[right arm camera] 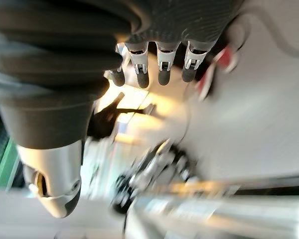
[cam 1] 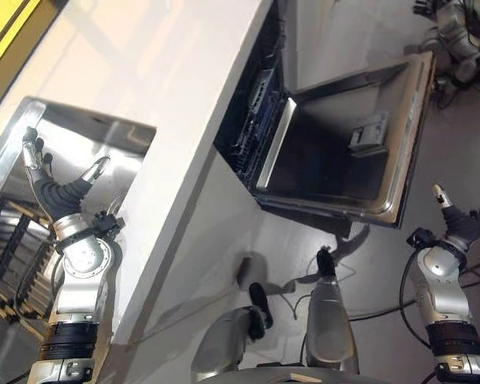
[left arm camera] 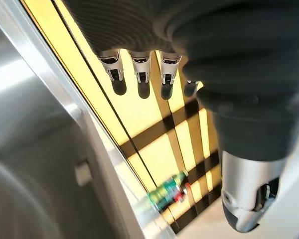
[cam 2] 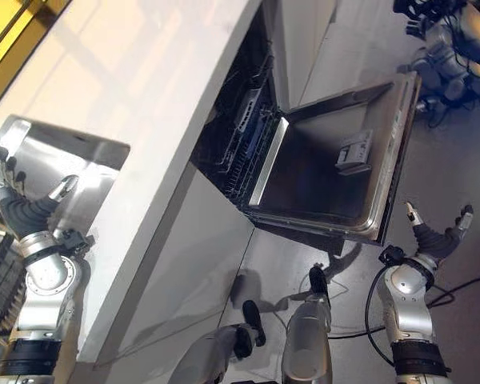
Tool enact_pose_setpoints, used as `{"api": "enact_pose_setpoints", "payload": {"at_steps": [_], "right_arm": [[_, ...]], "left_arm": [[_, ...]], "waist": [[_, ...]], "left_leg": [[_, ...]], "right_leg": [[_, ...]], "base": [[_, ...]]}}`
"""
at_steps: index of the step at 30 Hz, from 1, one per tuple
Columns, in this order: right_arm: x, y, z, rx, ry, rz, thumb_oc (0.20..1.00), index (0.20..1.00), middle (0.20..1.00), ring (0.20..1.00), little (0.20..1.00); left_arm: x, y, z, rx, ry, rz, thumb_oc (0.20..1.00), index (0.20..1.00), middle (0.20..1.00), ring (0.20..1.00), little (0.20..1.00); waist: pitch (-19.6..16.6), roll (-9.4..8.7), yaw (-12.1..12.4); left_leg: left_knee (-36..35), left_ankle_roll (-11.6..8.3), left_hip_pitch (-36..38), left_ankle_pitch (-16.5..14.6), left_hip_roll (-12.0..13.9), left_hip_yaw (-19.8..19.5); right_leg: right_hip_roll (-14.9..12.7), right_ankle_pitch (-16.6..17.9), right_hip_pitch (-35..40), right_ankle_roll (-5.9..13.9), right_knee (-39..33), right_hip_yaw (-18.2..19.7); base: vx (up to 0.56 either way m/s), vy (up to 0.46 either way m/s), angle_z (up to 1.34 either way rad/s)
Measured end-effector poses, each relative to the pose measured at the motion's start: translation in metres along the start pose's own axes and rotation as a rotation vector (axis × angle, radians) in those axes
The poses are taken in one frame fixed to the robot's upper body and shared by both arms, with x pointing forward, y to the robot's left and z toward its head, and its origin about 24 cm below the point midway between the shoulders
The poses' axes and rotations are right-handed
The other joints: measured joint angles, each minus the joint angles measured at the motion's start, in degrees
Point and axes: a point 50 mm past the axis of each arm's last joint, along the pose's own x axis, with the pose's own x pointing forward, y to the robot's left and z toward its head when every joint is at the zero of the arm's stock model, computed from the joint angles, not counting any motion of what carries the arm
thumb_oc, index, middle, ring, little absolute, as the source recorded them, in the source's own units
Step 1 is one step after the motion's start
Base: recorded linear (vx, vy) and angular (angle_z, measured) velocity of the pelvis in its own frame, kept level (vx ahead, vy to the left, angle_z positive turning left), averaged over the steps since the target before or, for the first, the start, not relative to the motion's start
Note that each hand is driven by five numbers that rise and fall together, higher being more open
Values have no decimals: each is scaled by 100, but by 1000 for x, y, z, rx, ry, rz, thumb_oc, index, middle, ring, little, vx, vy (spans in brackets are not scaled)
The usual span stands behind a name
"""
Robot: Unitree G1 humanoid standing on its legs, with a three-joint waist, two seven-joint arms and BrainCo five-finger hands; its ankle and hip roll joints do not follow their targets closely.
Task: Pick up plates and place into dishwasher.
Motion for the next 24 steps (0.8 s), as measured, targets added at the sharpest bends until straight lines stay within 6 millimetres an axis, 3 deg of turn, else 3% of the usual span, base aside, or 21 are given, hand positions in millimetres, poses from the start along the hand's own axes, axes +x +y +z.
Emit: {"api": "enact_pose_setpoints", "payload": {"at_steps": [3, 9, 13, 19, 24], "right_arm": [[-3, -7, -11, 10, 31, -73, 1000, 1000, 1000, 1000, 1000], [0, -15, -36, 167, 170, -218, 1000, 1000, 1000, 1000, 1000], [-5, -6, -42, 316, 214, -187, 1000, 1000, 1000, 1000, 1000], [-9, 24, -42, 545, 266, 26, 1000, 1000, 1000, 1000, 1000], [-6, 55, -25, 751, 253, 246, 1000, 1000, 1000, 1000, 1000]], "left_arm": [[-2, -9, 2, -23, -6, -15, 1000, 1000, 1000, 1000, 1000], [1, -21, 2, -62, -8, 21, 1000, 1000, 1000, 1000, 1000], [10, -26, 15, -101, -72, 32, 1000, 1000, 1000, 1000, 1000], [20, -30, 28, -114, -132, 48, 1000, 1000, 1000, 1000, 1000], [20, -35, 36, -99, -180, 20, 1000, 1000, 1000, 1000, 1000]], "waist": [[49, 151, -49], [25, 708, -173], [15, 721, -174], [11, 728, -159], [-24, 773, -112]], "left_leg": [[-88, 33, -16, 24, -64, 167], [-195, 87, -257, 57, -261, 308], [-72, 89, -492, 49, -331, 310], [410, 59, -1069, 6, -371, 273], [837, 70, -1649, -49, -321, 206]], "right_leg": [[-25, -5, -193, 4, 2, 159], [-178, 46, -712, 82, 194, 282], [-225, 29, -1101, 70, 479, 339], [-272, -124, -1757, 50, 1099, 466], [-273, -164, -2298, -12, 1550, 485]], "base": [[-66, 126, -24], [-32, 87, -23], [-46, 26, -12], [-60, -35, 10], [-69, -89, 13]]}}
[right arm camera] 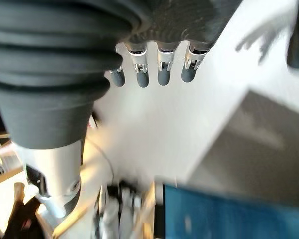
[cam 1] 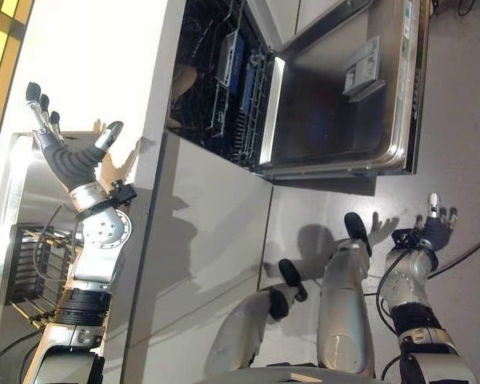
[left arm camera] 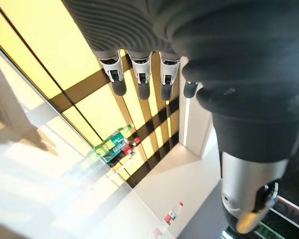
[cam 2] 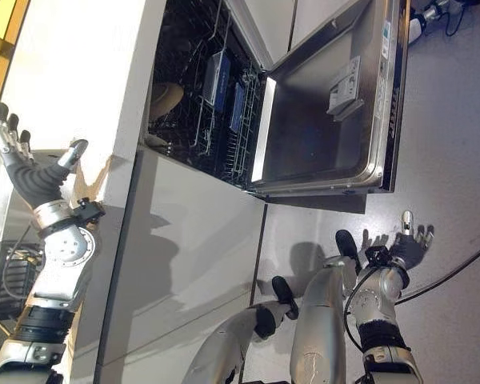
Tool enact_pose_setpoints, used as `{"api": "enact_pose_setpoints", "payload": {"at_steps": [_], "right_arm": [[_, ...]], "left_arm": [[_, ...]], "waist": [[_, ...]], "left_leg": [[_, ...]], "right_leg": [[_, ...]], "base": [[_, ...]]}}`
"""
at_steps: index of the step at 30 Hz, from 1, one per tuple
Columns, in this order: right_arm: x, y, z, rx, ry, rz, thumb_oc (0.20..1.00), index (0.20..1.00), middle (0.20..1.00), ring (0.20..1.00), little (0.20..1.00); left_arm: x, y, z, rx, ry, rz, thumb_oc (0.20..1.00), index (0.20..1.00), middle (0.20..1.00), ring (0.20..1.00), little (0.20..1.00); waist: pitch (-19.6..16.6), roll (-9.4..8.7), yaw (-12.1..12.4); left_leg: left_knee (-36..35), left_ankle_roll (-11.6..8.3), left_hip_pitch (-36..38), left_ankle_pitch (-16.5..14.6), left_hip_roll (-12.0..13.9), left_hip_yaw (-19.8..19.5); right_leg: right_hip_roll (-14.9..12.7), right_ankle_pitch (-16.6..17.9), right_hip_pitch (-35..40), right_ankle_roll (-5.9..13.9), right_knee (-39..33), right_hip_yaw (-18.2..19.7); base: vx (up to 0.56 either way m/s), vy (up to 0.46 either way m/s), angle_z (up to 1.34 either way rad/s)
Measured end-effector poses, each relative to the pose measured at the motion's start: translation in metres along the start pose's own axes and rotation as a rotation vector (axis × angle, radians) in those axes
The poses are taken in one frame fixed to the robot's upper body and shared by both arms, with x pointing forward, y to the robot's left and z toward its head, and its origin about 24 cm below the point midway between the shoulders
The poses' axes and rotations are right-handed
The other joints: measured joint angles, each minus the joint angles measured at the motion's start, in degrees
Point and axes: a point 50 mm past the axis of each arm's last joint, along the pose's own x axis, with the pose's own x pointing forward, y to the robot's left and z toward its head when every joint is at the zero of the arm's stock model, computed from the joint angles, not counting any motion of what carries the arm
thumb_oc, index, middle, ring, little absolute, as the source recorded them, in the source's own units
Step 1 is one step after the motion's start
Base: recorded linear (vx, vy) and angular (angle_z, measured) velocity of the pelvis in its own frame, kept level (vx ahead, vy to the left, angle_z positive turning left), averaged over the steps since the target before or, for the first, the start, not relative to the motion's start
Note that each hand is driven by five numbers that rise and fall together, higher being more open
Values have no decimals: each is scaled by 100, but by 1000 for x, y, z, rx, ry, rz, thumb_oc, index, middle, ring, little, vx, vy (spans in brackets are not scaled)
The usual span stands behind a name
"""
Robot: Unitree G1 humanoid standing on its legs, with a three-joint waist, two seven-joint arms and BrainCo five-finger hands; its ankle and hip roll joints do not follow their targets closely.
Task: Pick up plates and place into dishwasher.
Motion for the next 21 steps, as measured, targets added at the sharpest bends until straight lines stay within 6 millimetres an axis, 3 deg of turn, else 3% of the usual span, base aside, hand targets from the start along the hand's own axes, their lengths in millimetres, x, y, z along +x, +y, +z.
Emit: {"api": "enact_pose_setpoints", "payload": {"at_steps": [3, 6, 10, 16, 21], "right_arm": [[6, 17, 2, 99, -1, 115, 1000, 1000, 1000, 1000, 1000], [12, 46, 4, 168, -2, 261, 1000, 1000, 1000, 1000, 1000], [17, 47, 2, 188, 62, 284, 1000, 1000, 1000, 1000, 1000], [31, 50, 15, 83, 154, 306, 1000, 1000, 1000, 1000, 1000], [29, 59, 15, -40, 184, 300, 1000, 1000, 1000, 1000, 1000]], "left_arm": [[4, -4, 7, -22, -27, 0, 1000, 1000, 1000, 1000, 1000], [-3, -13, 7, -29, -25, -50, 1000, 1000, 1000, 1000, 1000], [-10, -22, 4, -17, -12, -105, 1000, 1000, 1000, 1000, 1000], [-10, -25, 4, -15, -4, -132, 1000, 1000, 1000, 1000, 1000], [-9, -26, 7, -17, -4, -128, 1000, 1000, 1000, 1000, 1000]], "waist": [[-36, 47, 176], [-57, 74, 279], [-54, 71, 297], [-53, 69, 428], [-40, 51, 444]], "left_leg": [[259, -30, -374, -8, 16, -125], [311, -55, -593, 0, 13, -274], [362, -61, -763, 3, 7, -414], [374, -67, -801, 7, -52, -592], [391, -72, -808, 11, -54, -723]], "right_leg": [[43, -21, -347, -71, 252, -4], [75, -3, -514, -97, 257, -41], [86, 56, -619, -179, 298, -112], [89, 52, -631, -187, 316, -169], [120, 38, -580, -210, 313, -234]], "base": [[-55, -99, 10], [-28, -62, 4], [1, -37, 11], [4, -8, 2], [29, 9, 0]]}}
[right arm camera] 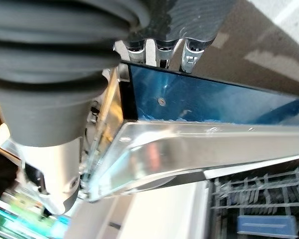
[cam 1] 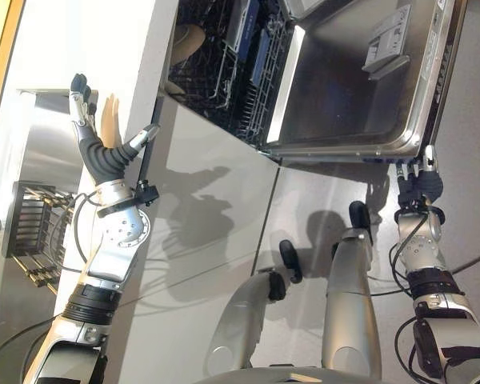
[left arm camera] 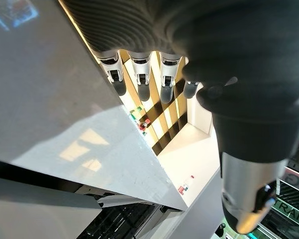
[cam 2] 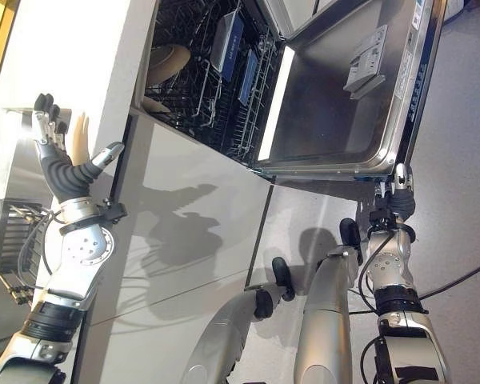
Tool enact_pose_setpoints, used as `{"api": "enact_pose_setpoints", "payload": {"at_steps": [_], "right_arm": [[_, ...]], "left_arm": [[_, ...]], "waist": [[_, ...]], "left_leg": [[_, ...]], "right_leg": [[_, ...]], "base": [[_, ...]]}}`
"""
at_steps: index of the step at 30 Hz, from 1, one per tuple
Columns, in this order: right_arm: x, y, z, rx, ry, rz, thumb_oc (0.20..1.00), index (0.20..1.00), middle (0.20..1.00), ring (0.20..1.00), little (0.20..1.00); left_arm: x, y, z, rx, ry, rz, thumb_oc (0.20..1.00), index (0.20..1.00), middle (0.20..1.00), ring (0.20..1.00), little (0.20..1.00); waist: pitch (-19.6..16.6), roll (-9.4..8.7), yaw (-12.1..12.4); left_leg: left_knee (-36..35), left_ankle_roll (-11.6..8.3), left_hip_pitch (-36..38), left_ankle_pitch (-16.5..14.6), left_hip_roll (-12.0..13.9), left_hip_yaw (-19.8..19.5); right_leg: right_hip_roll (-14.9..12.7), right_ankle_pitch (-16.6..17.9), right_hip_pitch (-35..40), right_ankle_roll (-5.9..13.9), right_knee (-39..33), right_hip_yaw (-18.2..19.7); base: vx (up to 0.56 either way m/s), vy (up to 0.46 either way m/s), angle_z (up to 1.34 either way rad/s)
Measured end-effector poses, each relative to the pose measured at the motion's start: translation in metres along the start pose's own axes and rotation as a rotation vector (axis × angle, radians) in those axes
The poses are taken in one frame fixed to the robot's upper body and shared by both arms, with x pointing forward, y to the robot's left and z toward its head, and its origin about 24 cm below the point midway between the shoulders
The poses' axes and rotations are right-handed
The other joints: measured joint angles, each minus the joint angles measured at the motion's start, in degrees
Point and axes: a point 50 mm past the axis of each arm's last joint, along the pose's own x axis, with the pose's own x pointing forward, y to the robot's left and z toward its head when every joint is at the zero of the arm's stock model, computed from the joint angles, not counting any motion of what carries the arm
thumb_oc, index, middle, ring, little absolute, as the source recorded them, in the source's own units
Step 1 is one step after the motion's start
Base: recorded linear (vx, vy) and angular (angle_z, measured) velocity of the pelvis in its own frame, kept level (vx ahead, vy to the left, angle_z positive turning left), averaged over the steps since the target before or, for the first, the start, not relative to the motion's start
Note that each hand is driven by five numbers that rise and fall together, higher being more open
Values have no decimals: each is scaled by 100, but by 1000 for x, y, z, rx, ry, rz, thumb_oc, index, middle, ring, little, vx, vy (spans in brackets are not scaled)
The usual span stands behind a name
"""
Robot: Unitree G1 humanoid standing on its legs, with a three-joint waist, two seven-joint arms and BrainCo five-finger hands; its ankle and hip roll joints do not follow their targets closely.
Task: Pick up plates and place into dishwasher.
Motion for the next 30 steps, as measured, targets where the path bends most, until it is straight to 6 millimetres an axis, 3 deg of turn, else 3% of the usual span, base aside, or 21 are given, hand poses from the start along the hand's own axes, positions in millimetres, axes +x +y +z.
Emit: {"api": "enact_pose_setpoints", "payload": {"at_steps": [7, 14, 22, 23, 25, 26, 27, 28, 29, 30], "right_arm": [[-9, 6, -10, -155, 81, -7, 1000, 1000, 1000, 1000, 1000], [-28, 25, -28, -260, 136, 114, 1000, 1000, 1000, 1000, 1000], [-35, 62, -45, -278, 173, 267, 1000, 1000, 1000, 1000, 1000], [-35, 66, -46, -266, 173, 275, 1000, 1000, 1000, 1000, 1000], [-35, 73, -49, -255, 179, 306, 1000, 1000, 1000, 1000, 1000], [-37, 77, -52, -255, 187, 338, 1000, 1000, 1000, 1000, 1000], [-39, 83, -56, -249, 199, 380, 1000, 1000, 1000, 1000, 1000], [-43, 91, -61, -232, 208, 427, 1000, 1000, 1000, 1000, 1000], [-47, 98, -69, -196, 224, 457, 1000, 1000, 1000, 1000, 1000], [-51, 107, -75, -166, 232, 490, 1000, 1000, 1000, 1000, 1000]], "left_arm": [[-2, -3, -4, 3, 39, -15, 1000, 1000, 1000, 1000, 1000], [-7, -1, -11, 0, 91, -18, 1000, 1000, 1000, 1000, 1000], [-3, 4, -16, -9, 120, -19, 1000, 1000, 1000, 1000, 1000], [-2, 5, -15, -14, 119, -17, 1000, 1000, 1000, 1000, 1000], [-1, 8, -16, -9, 118, -20, 1000, 1000, 1000, 1000, 1000], [-1, 10, -16, -5, 118, -17, 1000, 1000, 1000, 1000, 1000], [0, 14, -17, 1, 120, -8, 1000, 1000, 1000, 1000, 1000], [0, 18, -17, 7, 123, -10, 1000, 1000, 1000, 1000, 1000], [3, 23, -17, 26, 115, -17, 1000, 1000, 1000, 1000, 1000], [6, 28, -17, 48, 105, -31, 1000, 1000, 1000, 1000, 1000]], "waist": [[47, -61, -12], [102, -135, 26], [128, -186, 531], [128, -266, 612], [120, -363, 687], [73, -382, 783], [39, -537, 990], [-68, -589, 1167], [-195, -835, 1167], [-304, -1094, 1282]], "left_leg": [[51, -58, 208, 32, 32, -259], [-139, -64, 699, 31, 91, -565], [-764, -69, 1193, 35, 227, -1094], [-874, -106, 1306, 58, 195, -1146], [-398, -156, 1425, 62, 182, -1094], [-290, -153, 1487, 73, 209, -1191], [-375, -209, 1509, 127, 224, -1241], [-475, -202, 1503, 139, 394, -1286], [-594, -266, 1501, 179, 378, -1359], [-735, -331, 1580, 284, 367, -1354]], "right_leg": [[44, -46, 354, -74, -16, -220], [0, -53, 1062, -86, -340, -621], [-40, -105, 1952, -5, -1140, -1439], [-62, -112, 2069, -7, -1161, -1537], [-148, -109, 2303, -29, -1035, -1838], [-131, -111, 2346, -46, -927, -1934], [-123, -152, 2370, -60, -937, -1959], [-20, -365, 2310, -247, -403, -1889], [-44, -702, 2539, -447, -146, -1808], [-74, -922, 2758, -233, -395, -1933]], "base": [[54, 33, 1], [128, 50, 14], [132, -36, 28], [172, -141, 79], [158, -171, 78], [147, -215, 35], [150, -226, 11], [195, -255, 45], [186, -205, 81], [160, -150, 88]]}}
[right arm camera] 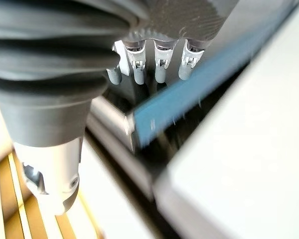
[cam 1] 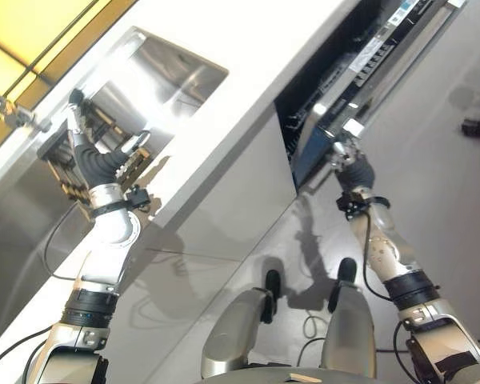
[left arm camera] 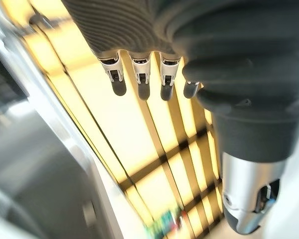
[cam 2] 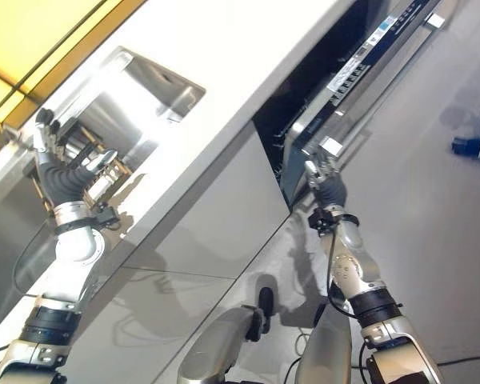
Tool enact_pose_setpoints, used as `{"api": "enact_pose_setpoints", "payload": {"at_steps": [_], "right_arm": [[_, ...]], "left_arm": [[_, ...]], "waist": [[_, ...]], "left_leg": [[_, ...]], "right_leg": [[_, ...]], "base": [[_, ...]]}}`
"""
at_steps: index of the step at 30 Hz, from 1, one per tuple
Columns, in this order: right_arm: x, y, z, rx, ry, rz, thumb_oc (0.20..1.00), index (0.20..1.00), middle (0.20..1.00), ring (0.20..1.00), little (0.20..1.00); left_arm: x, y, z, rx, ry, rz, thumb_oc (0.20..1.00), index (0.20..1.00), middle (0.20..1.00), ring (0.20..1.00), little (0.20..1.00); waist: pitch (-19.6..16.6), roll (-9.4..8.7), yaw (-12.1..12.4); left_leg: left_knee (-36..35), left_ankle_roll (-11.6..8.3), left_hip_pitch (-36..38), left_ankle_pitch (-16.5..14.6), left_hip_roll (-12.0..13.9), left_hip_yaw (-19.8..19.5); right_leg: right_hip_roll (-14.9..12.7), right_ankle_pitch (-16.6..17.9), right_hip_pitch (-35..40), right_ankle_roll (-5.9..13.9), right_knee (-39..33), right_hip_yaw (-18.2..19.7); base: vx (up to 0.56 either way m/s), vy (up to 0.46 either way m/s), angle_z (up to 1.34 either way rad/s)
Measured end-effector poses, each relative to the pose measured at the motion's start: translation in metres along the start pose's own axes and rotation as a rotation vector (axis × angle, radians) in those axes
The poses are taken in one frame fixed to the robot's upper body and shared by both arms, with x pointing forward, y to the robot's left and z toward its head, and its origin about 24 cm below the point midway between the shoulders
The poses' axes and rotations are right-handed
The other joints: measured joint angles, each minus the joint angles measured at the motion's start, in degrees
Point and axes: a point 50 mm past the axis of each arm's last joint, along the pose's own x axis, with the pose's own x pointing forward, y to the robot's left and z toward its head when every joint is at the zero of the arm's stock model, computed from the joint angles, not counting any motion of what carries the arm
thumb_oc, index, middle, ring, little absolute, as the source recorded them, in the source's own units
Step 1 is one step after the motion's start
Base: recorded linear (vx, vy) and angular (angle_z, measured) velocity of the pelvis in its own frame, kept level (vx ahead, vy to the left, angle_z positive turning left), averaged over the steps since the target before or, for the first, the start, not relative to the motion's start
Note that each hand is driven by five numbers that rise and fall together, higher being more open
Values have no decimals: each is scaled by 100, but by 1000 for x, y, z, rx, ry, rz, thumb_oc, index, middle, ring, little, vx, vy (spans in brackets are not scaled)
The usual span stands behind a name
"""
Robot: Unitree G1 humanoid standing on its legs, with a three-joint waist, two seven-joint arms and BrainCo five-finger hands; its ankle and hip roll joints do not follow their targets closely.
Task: Pick up plates and place into dishwasher.
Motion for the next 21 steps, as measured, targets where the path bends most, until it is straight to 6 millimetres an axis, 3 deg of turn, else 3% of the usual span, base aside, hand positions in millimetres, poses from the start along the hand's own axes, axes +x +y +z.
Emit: {"api": "enact_pose_setpoints", "payload": {"at_steps": [1, 2, 5, 16, 21], "right_arm": [[3, 9, 0, 9, -9, 42, 1000, 1000, 1000, 1000, 1000], [3, 13, -3, 34, -21, 50, 1000, 1000, 1000, 1000, 1000], [-12, 0, -20, 111, -21, -55, 1000, 1000, 1000, 1000, 1000], [-30, -14, -37, 142, 23, -135, 1000, 1000, 1000, 1000, 1000], [-46, -17, -56, 184, 86, -166, 1000, 1000, 1000, 1000, 1000]], "left_arm": [[1, 2, 0, 6, -1, -10, 1000, 1000, 1000, 1000, 1000], [0, 2, -1, 10, 1, -25, 1000, 1000, 1000, 1000, 1000], [-4, 14, -6, 63, 18, -68, 1000, 1000, 1000, 1000, 1000], [-5, 8, -6, 63, 23, -198, 1000, 1000, 1000, 1000, 1000], [-9, 12, -10, 76, 42, -209, 1000, 1000, 1000, 1000, 1000]], "waist": [[-15, -36, 184], [-79, -140, 282], [-259, -450, 439], [-422, -646, 429], [-671, -866, 417]], "left_leg": [[-100, -122, 144, 194, 95, -135], [-140, -137, 265, 191, 98, -201], [-279, -121, 520, 156, 91, -237], [-406, -33, 924, 105, 178, -166], [-597, -33, 1131, 106, 231, -29]], "right_leg": [[106, -14, 255, -34, -85, -146], [105, -82, 431, -18, -144, -224], [86, -189, 770, 21, -277, -296], [368, 291, 1619, 175, -1364, -254], [443, 391, 1831, 182, -1673, -125]], "base": [[183, -153, 61], [164, -132, 46], [150, -144, 27], [7, -98, 0], [-54, -30, -9]]}}
